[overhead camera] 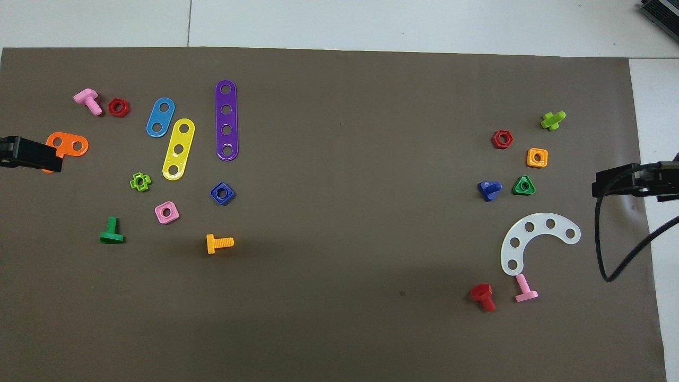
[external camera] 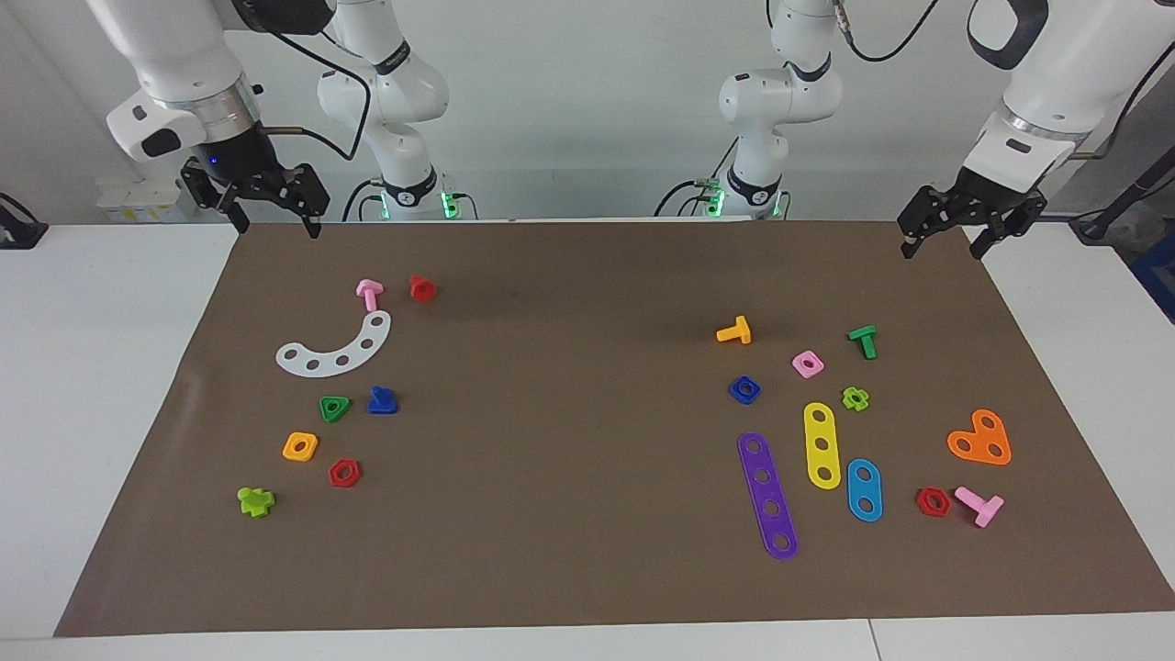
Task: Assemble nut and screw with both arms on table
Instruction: 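Reach the right gripper to the blue screw and grasp it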
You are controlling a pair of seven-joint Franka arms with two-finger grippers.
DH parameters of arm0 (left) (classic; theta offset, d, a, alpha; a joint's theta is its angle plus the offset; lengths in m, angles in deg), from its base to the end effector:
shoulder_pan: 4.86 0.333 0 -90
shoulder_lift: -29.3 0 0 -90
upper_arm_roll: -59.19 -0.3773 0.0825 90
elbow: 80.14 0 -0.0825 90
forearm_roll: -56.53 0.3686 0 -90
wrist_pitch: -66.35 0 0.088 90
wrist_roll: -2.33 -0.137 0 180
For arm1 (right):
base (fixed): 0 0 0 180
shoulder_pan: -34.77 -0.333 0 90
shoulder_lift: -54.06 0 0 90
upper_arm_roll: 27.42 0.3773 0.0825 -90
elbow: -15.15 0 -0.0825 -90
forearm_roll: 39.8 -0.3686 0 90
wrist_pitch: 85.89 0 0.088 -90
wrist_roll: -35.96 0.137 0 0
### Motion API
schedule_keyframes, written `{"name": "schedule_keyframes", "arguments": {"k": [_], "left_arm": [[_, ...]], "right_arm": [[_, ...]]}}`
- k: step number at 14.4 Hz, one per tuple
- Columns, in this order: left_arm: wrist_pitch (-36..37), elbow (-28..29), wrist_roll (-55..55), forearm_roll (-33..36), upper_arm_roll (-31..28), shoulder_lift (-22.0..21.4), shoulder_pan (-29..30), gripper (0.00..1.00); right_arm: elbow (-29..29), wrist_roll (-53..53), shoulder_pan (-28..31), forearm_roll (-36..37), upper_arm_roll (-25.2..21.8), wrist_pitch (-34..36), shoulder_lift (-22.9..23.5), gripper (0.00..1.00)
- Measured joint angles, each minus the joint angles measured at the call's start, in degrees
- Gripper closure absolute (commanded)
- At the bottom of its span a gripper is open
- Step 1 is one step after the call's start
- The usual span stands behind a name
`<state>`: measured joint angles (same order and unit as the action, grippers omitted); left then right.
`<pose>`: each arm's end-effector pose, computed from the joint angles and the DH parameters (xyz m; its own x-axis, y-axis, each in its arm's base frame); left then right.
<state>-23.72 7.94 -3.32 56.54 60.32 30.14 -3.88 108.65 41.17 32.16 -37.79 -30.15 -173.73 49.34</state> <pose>0.5457 -0.0013 0.6633 0.9947 -0.1010 0.0200 -0.1010 -0.9949 -0.0019 0.5037 -0.0072 0.6677 0.9955 -0.0939 -0.0136 -0.0935 -0.9951 0.0325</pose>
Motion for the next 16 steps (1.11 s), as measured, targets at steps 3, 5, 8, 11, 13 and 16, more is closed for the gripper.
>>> {"name": "schedule_keyframes", "arguments": {"k": [3,5,8,11,13,16], "left_arm": [[0.0,0.0,0.0,0.0,0.0,0.0,0.0,0.0],[0.0,0.0,0.0,0.0,0.0,0.0,0.0,0.0],[-0.1,0.0,0.0,0.0,0.0,0.0,0.0,0.0],[-0.1,0.0,0.0,0.0,0.0,0.0,0.0,0.0],[-0.1,0.1,0.0,0.0,0.0,0.0,0.0,0.0],[0.0,1.1,0.0,0.0,0.0,-0.3,0.0,0.0]], "right_arm": [[0.0,0.0,0.0,-0.1,0.0,0.0,0.0,0.0],[0.2,0.0,0.0,-0.2,0.0,0.0,-0.1,0.0],[2.2,-0.1,-0.6,-0.6,0.0,-1.5,-0.2,0.0],[3.4,-1.6,-1.1,-1.9,0.1,-3.7,0.2,0.0],[5.2,-3.3,-1.3,-2.4,0.1,-8.7,1.2,0.0],[10.5,-5.4,-2.7,-2.6,0.1,-18.6,4.6,0.0]]}}
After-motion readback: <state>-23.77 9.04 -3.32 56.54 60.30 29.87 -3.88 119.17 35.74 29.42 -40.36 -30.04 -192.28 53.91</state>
